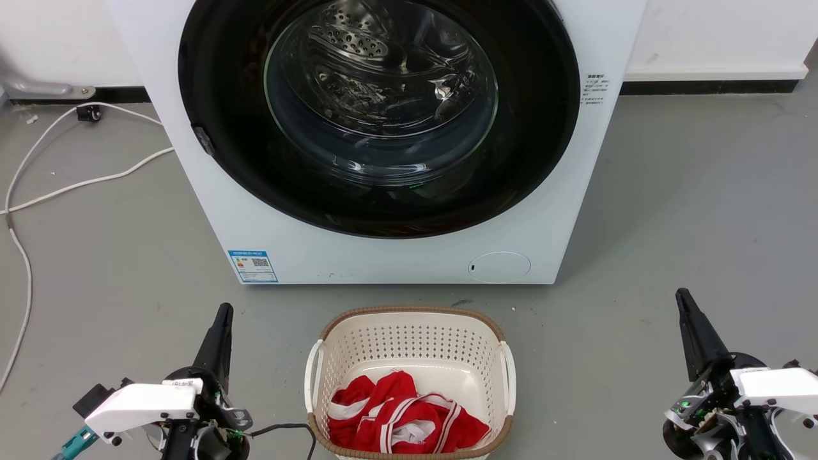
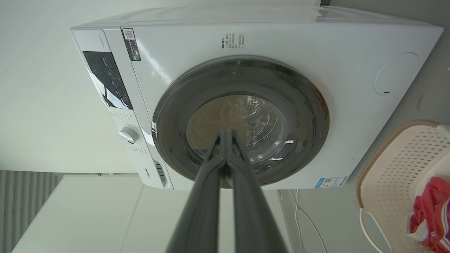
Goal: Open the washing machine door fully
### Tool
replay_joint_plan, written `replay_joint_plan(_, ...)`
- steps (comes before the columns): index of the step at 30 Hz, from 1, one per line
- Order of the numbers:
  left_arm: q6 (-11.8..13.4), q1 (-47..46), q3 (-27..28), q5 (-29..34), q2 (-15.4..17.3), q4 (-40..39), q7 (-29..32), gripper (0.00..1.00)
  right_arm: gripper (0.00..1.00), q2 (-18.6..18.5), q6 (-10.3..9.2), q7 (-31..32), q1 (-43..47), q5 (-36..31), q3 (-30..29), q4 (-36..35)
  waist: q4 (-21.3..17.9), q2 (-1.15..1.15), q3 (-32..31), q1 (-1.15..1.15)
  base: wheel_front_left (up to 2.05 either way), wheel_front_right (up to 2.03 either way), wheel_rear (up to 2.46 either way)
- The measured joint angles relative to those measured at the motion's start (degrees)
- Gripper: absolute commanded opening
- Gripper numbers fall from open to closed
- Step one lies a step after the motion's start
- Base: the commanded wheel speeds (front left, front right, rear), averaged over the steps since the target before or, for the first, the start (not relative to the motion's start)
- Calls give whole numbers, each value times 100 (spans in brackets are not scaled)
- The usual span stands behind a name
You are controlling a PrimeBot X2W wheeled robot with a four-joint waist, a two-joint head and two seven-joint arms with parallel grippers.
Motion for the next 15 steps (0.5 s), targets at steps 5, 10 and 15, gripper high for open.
replay_joint_plan(5, 0, 0, 0, 0, 0, 0, 0, 0, 0, 2, 0, 0, -1, 0, -3, 0, 0, 0, 0, 0, 0, 0, 0)
replay_joint_plan(10, 1, 0, 0, 0, 0, 0, 1, 0, 0, 4, 0, 1, -2, -1, -8, 0, 0, 0, 0, 0, 0, 0, 0)
replay_joint_plan(15, 0, 0, 0, 0, 0, 0, 1, 0, 0, 7, 0, 2, -3, -1, -11, 0, 0, 0, 0, 0, 0, 0, 0)
